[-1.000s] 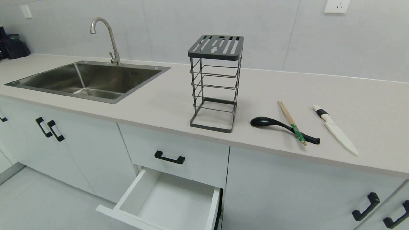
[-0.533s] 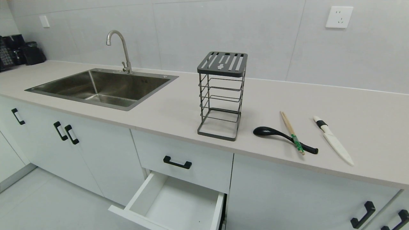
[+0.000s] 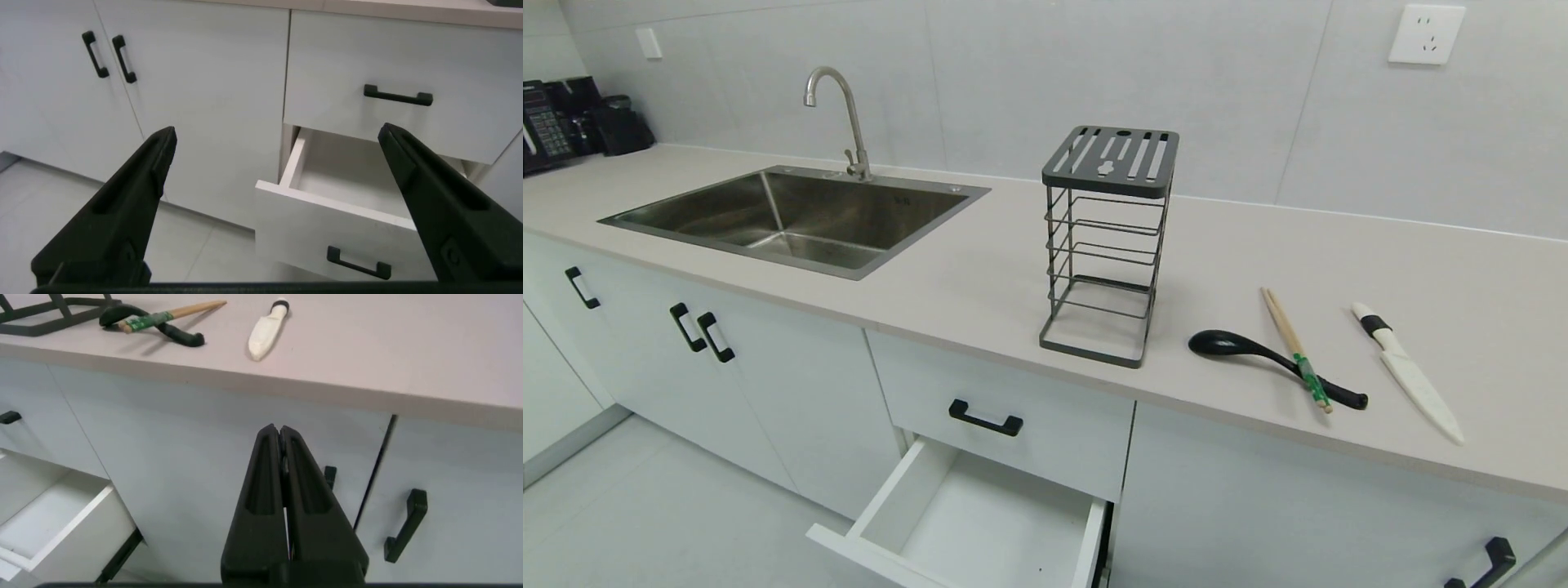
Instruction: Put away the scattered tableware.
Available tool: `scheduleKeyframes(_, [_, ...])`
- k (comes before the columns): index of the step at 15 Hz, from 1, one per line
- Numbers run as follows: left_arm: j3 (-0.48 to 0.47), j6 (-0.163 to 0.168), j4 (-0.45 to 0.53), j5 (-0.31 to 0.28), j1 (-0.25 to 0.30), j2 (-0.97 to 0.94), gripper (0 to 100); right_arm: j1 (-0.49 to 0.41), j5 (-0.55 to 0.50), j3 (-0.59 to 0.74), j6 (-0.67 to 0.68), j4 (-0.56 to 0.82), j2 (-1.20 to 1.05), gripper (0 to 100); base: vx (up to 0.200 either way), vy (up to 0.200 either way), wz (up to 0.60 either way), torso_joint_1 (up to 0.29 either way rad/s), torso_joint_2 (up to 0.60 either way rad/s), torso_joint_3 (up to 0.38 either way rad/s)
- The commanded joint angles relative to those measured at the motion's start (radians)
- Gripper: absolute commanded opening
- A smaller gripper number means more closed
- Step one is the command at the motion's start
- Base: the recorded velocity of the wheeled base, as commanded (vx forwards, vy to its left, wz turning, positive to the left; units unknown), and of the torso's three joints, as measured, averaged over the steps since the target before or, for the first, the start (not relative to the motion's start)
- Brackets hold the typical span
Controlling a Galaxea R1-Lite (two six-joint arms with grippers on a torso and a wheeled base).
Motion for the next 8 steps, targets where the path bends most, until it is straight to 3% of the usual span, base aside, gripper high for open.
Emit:
scheduleKeyframes(1, [0.0,0.0,-0.001,0.0,0.0,0.001,100,0.0,-0.001,0.0,0.0,0.0,0.0,0,0.0,0.0,0.0,0.0,0.0,0.0])
scheduleKeyframes(4, [0.0,0.0,0.001,0.0,0.0,0.001,100,-0.002,-0.001,0.0,0.002,0.0,0.0,0,0.0,0.0,0.0,0.188,-0.26,-0.136])
scheduleKeyframes(8, [0.0,0.0,-0.001,0.0,0.0,0.001,100,-0.002,-0.001,0.0,0.0,0.0,0.0,0,0.0,0.0,0.0,0.255,-0.47,-0.217])
